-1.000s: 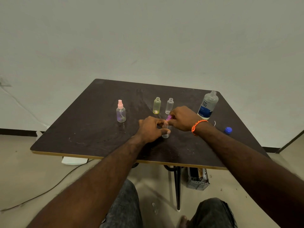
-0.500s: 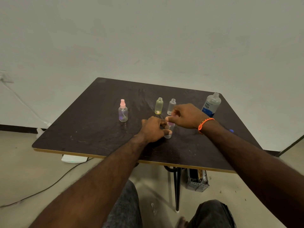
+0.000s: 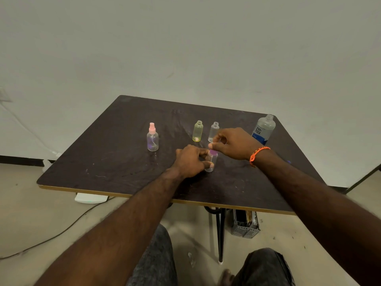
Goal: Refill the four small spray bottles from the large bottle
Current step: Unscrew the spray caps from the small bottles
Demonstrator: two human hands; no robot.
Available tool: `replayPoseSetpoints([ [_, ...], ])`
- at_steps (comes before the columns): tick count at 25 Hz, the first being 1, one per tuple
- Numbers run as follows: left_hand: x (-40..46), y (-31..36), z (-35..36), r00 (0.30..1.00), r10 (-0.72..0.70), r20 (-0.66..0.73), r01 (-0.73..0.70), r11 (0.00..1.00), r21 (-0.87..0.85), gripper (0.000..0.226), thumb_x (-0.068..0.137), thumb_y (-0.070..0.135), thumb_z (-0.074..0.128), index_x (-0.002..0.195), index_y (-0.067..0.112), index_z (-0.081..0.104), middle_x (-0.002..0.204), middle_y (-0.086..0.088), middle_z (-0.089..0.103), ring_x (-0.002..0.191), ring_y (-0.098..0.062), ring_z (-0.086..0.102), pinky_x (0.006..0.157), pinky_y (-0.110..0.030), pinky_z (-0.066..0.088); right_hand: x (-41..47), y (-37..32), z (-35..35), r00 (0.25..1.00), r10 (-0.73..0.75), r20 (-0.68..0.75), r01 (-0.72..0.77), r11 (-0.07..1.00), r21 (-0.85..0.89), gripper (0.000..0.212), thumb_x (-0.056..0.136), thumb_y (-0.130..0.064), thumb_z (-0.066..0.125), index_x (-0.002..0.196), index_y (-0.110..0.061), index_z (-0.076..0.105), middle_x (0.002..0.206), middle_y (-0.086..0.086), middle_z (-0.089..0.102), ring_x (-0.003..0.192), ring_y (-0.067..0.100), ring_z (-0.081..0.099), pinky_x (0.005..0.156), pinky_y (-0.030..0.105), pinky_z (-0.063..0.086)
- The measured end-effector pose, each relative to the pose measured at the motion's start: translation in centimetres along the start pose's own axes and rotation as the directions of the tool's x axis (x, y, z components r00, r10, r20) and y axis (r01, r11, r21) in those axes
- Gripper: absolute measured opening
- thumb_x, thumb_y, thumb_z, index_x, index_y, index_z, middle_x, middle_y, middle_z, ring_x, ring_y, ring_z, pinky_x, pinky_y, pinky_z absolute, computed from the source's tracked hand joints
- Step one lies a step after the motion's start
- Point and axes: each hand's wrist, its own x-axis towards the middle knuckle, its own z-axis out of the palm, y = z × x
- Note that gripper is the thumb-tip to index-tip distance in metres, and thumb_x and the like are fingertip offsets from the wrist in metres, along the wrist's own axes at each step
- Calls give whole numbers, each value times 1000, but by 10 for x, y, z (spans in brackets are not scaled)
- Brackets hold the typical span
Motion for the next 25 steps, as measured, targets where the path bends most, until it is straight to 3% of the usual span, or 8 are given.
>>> replayPoseSetpoints([
  [3, 0, 0, 1, 1000, -3, 8, 3, 1000, 4, 22, 86, 43, 80, 106, 33, 77, 96, 22, 73, 108, -3, 59, 97, -40, 22, -1, -1, 1, 1000, -18, 15, 17, 998, 57, 18, 98, -26, 59, 111, -17, 69, 110, 4, 70, 90, 11, 61, 78, 24, 48],
  [8, 0, 0, 1, 1000, -2, 6, 2, 1000, 3, 20, 86, 41, 80, 105, 33, 77, 96, 20, 74, 107, -2, 59, 96, -39, 20, -6, -2, -8, 998, -47, 40, 38, 977, 210, 53, 91, -19, 68, 141, -25, 53, 131, -5, 58, 107, 12, 59, 88, 25, 47],
  [11, -1, 1, 0, 1000, -3, 3, 3, 1000, 0, 21, 86, 40, 80, 106, 33, 77, 95, 20, 74, 103, -1, 59, 99, -42, 25, -5, 1, 0, 1000, -4, 21, 2, 995, 103, 37, 94, -38, 66, 127, -20, 64, 117, 2, 67, 100, 13, 62, 88, 30, 52],
  [14, -1, 0, 0, 1000, -1, 5, 1, 1000, 6, 21, 86, 40, 80, 106, 32, 77, 95, 21, 74, 105, -1, 60, 99, -41, 25, -7, 1, 4, 1000, -26, 14, 24, 993, 112, 22, 96, -26, 64, 117, -19, 69, 115, 2, 69, 102, 16, 64, 87, 29, 52],
  [17, -1, 0, 1, 1000, -13, 2, 13, 1000, 7, 18, 87, 39, 80, 102, 30, 78, 97, 20, 74, 104, -1, 58, 98, -40, 23, -11, -1, 3, 992, -82, 96, 64, 982, 175, 52, 89, -5, 64, 138, -22, 55, 132, -3, 55, 119, 15, 55, 96, 28, 46],
  [19, -2, 1, 1, 1000, -13, 2, 13, 1000, 5, 18, 87, 39, 80, 102, 31, 77, 97, 21, 74, 104, -1, 58, 98, -41, 23, -10, 1, 5, 993, -75, 94, 59, 985, 160, 67, 88, -11, 69, 148, -20, 43, 144, 0, 48, 123, 15, 51, 99, 28, 43],
  [23, -2, 1, 1, 1000, -15, -12, 15, 1000, 4, 22, 87, 38, 81, 108, 35, 76, 99, 21, 73, 109, -3, 59, 102, -42, 24, -6, 5, 18, 1000, 10, -19, -8, 996, 88, 47, 90, -39, 70, 130, -17, 57, 120, 2, 62, 98, 10, 58, 82, 25, 46],
  [25, -2, 1, 1, 1000, -20, -9, 20, 1000, 16, 25, 87, 38, 80, 111, 33, 76, 102, 20, 73, 109, -2, 57, 101, -42, 23, -7, 3, 20, 999, 3, -40, 1, 996, 92, 26, 93, -31, 67, 116, -19, 61, 109, 2, 64, 92, 13, 59, 77, 25, 47],
])
